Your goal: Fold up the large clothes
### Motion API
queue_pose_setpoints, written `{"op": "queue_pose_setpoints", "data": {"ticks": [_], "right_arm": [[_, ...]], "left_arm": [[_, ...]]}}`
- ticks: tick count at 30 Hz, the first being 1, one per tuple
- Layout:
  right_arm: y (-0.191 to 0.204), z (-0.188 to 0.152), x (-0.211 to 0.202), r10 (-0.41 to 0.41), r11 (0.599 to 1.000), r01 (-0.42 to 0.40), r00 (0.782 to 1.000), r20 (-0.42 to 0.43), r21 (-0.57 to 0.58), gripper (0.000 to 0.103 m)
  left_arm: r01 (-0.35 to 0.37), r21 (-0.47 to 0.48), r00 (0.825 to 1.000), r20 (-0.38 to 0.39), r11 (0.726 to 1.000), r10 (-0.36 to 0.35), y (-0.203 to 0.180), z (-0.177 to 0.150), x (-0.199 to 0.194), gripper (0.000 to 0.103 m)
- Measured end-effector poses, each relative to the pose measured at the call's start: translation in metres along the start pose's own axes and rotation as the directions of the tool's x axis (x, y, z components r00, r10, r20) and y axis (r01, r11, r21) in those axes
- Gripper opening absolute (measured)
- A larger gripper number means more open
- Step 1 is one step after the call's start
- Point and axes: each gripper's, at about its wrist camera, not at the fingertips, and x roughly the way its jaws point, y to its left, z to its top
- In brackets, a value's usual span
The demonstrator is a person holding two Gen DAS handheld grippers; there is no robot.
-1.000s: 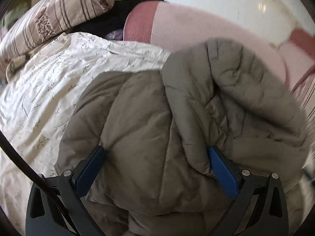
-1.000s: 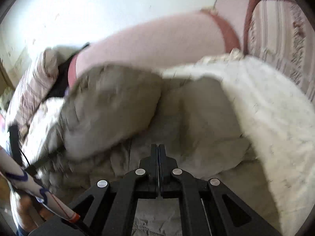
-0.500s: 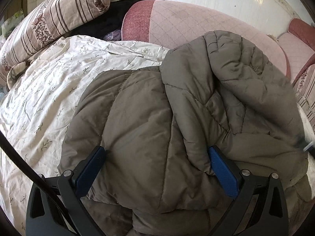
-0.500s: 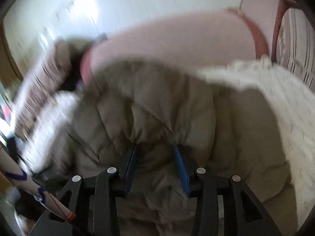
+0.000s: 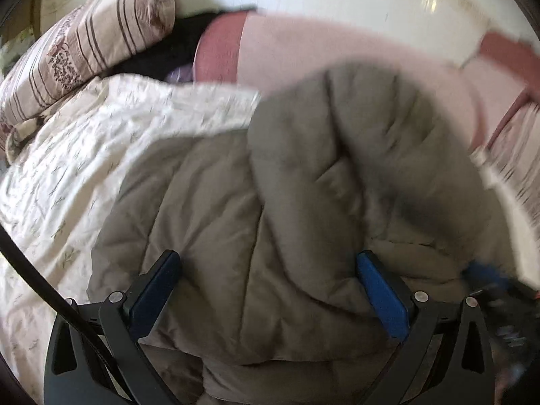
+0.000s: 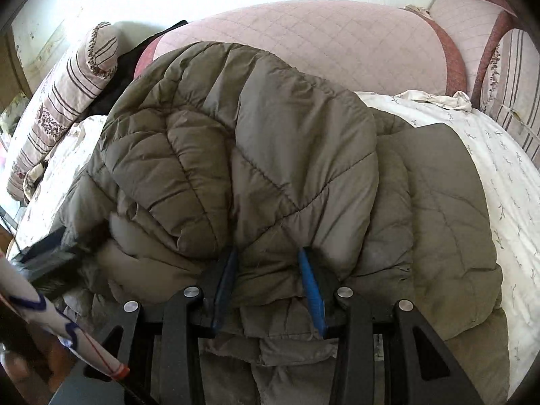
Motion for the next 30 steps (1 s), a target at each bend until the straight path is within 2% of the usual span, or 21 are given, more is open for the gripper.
{"op": "queue_pose_setpoints", "data": {"ticks": [5, 8, 11, 14, 17, 23, 25, 28, 30], "right_arm": [[0.001, 0.004, -0.004, 0.000, 1.000, -0.001, 1.000, -0.003, -0.006, 0.042], [-0.012, 0.017, -0.028, 0.091, 0.993, -0.097, 0.993, 0.080, 0.065, 0.042], [-0.028, 0.026, -0.040, 0.063, 0.991, -0.078, 0.988, 0.137, 0.107, 0.042], [-0.045, 0.025, -0.027, 0.052, 0.986, -0.067, 0.994, 0.101, 0.154, 0.041], [-0.052, 0.018, -0.002, 0.044, 0.984, -0.044, 0.999, 0.005, 0.171, 0.041], [-0.038, 0.015, 0.003, -0.027, 0.995, 0.027, 1.000, -0.004, 0.100, 0.041], [-0.034, 0.019, -0.009, -0.041, 0.994, 0.037, 0.999, 0.031, 0.106, 0.040], [-0.017, 0.024, -0.046, -0.036, 0.998, 0.027, 0.982, 0.183, 0.052, 0.041], [0.000, 0.023, -0.055, -0.033, 0.999, 0.035, 0.974, 0.223, -0.004, 0.048]], "left_arm": [[-0.034, 0.044, 0.999, -0.003, 0.998, 0.034, -0.004, -0.005, 0.004, 0.103], [-0.040, 0.049, 0.999, -0.004, 0.998, 0.040, -0.004, -0.008, 0.005, 0.103], [-0.042, 0.050, 0.999, -0.002, 0.998, 0.042, -0.003, -0.008, 0.006, 0.103], [-0.042, 0.050, 0.999, -0.002, 0.998, 0.042, -0.002, -0.009, 0.007, 0.103], [-0.043, 0.050, 0.999, 0.000, 0.998, 0.043, -0.002, -0.009, 0.007, 0.103], [-0.048, 0.052, 0.999, 0.003, 0.998, 0.048, -0.004, -0.010, 0.007, 0.103], [-0.048, 0.051, 0.999, 0.004, 0.998, 0.047, -0.004, -0.010, 0.007, 0.103], [-0.048, 0.049, 0.999, 0.005, 0.998, 0.047, -0.004, -0.010, 0.007, 0.103], [-0.049, 0.049, 0.999, 0.006, 0.998, 0.049, -0.004, -0.010, 0.008, 0.103]]}}
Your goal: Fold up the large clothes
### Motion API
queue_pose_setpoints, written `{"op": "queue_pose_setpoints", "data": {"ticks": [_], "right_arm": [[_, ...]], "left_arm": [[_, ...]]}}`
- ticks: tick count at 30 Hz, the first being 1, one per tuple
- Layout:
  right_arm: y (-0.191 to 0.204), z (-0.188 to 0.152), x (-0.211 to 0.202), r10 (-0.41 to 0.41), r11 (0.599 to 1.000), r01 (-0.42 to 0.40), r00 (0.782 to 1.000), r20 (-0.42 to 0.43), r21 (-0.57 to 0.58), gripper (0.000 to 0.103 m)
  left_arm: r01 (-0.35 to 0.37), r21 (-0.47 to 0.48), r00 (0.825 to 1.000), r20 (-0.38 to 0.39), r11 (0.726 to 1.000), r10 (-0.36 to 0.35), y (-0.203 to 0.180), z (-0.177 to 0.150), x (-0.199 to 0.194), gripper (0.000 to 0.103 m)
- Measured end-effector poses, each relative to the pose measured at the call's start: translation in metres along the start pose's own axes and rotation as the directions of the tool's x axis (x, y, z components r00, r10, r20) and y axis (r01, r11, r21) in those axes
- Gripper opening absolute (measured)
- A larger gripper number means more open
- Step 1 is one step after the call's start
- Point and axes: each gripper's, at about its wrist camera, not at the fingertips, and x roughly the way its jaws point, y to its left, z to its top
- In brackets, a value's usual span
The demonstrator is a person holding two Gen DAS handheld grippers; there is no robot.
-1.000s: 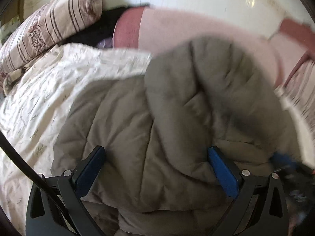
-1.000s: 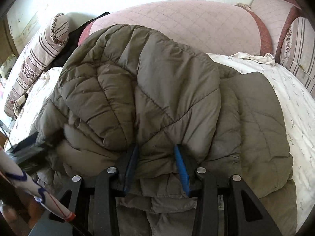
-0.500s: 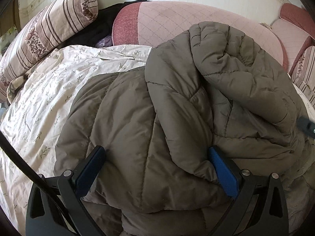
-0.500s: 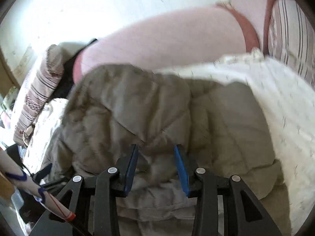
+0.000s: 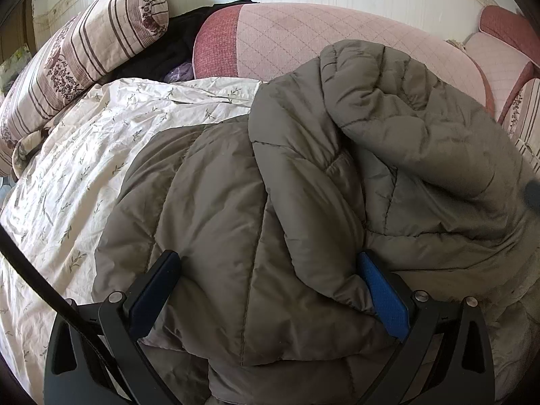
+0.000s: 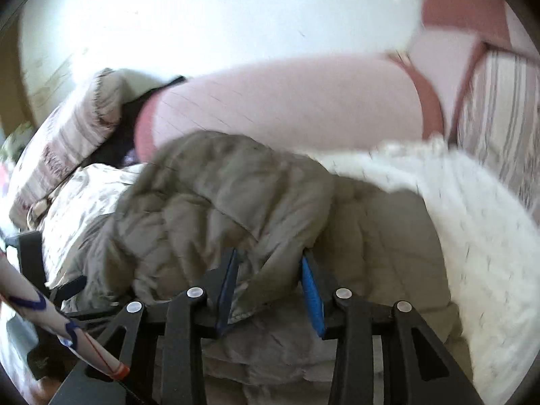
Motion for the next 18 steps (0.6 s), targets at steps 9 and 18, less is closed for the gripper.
{"op": "queue_pose_setpoints", "data": {"ticks": [9, 18], "right_arm": [[-0.005, -0.024, 0.054, 0.028, 0.999, -0.020, 0.977, -0.212, 0.041, 0.049], [-0.014, -0.004, 0.004, -0.041, 0.994, 0.053, 0.991, -0.127, 0.094, 0.049]], "left_arm": [[0.001, -0.004, 1.000, 0.021, 1.000, -0.001, 0.000, -0.003, -0.007, 0.103], [0.058, -0.014, 0.975, 0.216, 0.998, -0.054, 0.003, 0.011, -0.068, 0.103]]}}
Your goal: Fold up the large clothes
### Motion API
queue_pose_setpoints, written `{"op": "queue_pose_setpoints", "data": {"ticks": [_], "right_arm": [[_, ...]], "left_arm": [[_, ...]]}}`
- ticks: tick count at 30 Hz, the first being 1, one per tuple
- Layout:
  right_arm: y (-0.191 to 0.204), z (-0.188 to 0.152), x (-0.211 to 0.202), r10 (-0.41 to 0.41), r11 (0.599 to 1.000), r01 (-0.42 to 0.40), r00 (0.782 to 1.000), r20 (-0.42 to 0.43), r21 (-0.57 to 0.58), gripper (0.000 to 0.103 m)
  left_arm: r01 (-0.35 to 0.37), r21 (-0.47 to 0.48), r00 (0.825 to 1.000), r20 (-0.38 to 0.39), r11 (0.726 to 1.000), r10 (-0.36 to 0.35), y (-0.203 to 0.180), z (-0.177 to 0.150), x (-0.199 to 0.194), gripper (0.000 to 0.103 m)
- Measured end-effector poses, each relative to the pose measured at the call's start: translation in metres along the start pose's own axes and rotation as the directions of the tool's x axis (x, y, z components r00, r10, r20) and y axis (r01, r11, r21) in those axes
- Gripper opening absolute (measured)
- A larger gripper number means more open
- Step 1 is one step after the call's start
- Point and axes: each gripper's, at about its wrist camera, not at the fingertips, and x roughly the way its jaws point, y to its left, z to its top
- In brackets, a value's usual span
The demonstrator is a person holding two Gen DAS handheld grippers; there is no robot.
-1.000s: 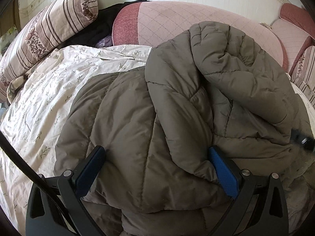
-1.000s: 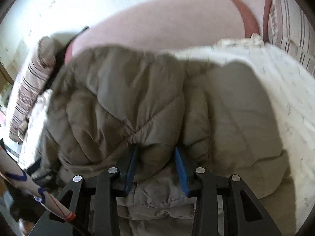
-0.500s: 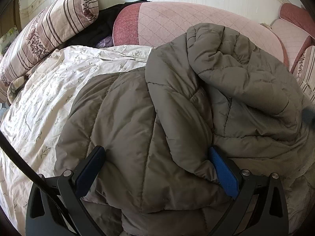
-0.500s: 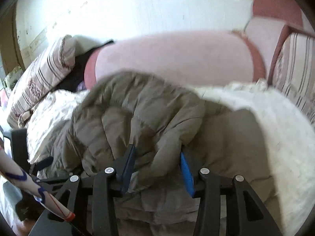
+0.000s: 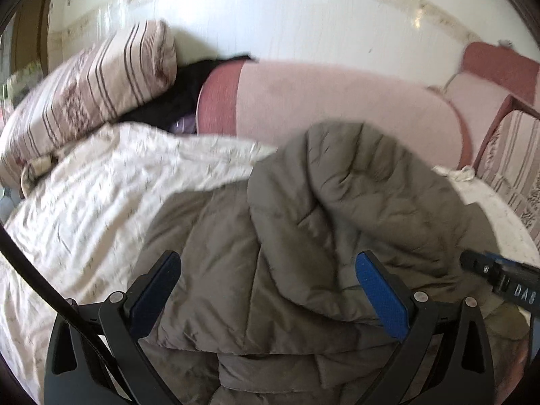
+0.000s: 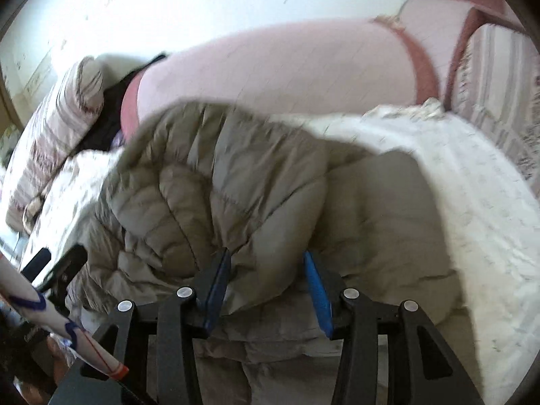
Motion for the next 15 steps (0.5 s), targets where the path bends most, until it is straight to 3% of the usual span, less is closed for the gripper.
{"op": "queue_pose_setpoints", "data": {"ticks": [3, 5, 8, 11, 15], "right_arm": [[0.006, 0.003, -0.021, -0.072, 0.997, 0.074, 0.992, 0.100, -0.013, 0.051], [0.015, 0.004, -0.024, -0.062, 0.997, 0.067, 0.989, 0.136, -0.037, 0.051], [0.022, -0.001, -0.011, -0.015, 0.997, 0.022, 0.994, 0.104, -0.072, 0.051], [0.022, -0.010, 0.020, -0.045, 0.993, 0.046, 0.999, 0.017, -0.105, 0.049], [0.013, -0.019, 0.043, -0.050, 0.995, 0.044, 0.996, -0.069, -0.091, 0.049]], "left_arm": [[0.029, 0.017, 1.000, 0.001, 0.999, -0.029, -0.006, -0.001, 0.000, 0.103], [0.027, 0.035, 0.999, -0.027, 0.999, -0.026, -0.011, -0.005, 0.010, 0.103], [0.023, 0.056, 0.996, -0.084, 0.998, -0.018, -0.016, -0.013, 0.028, 0.103], [0.013, 0.058, 0.988, -0.154, 0.998, -0.004, -0.019, -0.022, 0.045, 0.103], [0.007, 0.062, 0.986, -0.164, 0.998, 0.003, -0.018, -0.023, 0.049, 0.103]]}}
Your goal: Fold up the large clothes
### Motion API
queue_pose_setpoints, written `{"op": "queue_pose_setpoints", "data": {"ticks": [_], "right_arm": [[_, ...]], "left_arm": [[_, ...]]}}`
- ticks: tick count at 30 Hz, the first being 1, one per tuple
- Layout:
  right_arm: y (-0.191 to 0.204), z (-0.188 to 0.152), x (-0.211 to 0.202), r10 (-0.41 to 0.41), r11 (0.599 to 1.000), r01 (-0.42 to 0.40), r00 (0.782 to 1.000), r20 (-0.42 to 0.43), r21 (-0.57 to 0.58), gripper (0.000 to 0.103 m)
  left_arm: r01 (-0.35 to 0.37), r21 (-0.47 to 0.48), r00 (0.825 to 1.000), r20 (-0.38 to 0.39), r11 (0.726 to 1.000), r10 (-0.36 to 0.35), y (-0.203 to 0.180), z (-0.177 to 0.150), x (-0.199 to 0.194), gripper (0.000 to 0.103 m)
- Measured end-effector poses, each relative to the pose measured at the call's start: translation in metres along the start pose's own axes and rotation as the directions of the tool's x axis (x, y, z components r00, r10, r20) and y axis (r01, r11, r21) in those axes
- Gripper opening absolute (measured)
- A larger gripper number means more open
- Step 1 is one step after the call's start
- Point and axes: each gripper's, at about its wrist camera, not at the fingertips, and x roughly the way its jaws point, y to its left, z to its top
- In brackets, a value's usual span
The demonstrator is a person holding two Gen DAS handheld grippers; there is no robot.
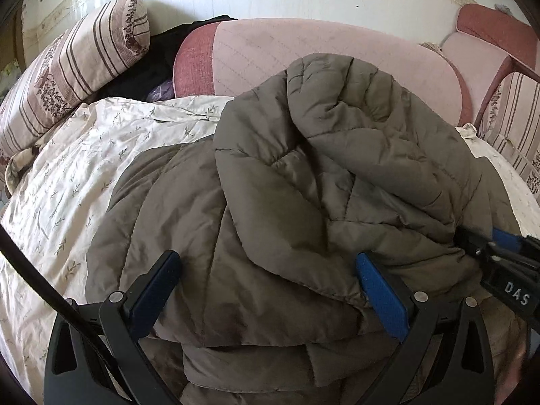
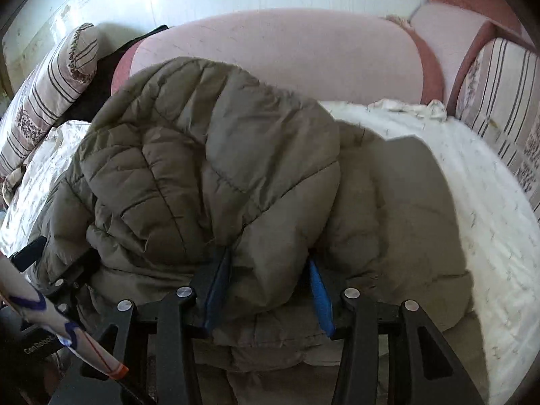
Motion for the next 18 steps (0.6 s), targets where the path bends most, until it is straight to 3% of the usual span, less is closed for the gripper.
{"op": "queue_pose_setpoints", "data": {"ticks": [9, 15, 18], "right_arm": [[0.002, -0.002, -0.002, -0.008, 1.000, 0.008, 1.000, -0.004, -0.012, 0.049], [-0.005, 0.003, -0.034, 0.015, 0.999, -0.018, 0.995, 0.097, 0.030, 0.050], [-0.006, 0.006, -0.044, 0.012, 0.999, -0.018, 0.990, 0.143, 0.038, 0.050]], "left_arm": [[-0.012, 0.013, 1.000, -0.011, 1.000, 0.013, 0.000, -0.002, 0.000, 0.103], [0.007, 0.007, 0.989, 0.145, 1.000, -0.008, -0.003, 0.006, -0.041, 0.103], [0.016, 0.022, 0.990, 0.142, 1.000, -0.019, -0.005, 0.006, -0.042, 0.103]]}}
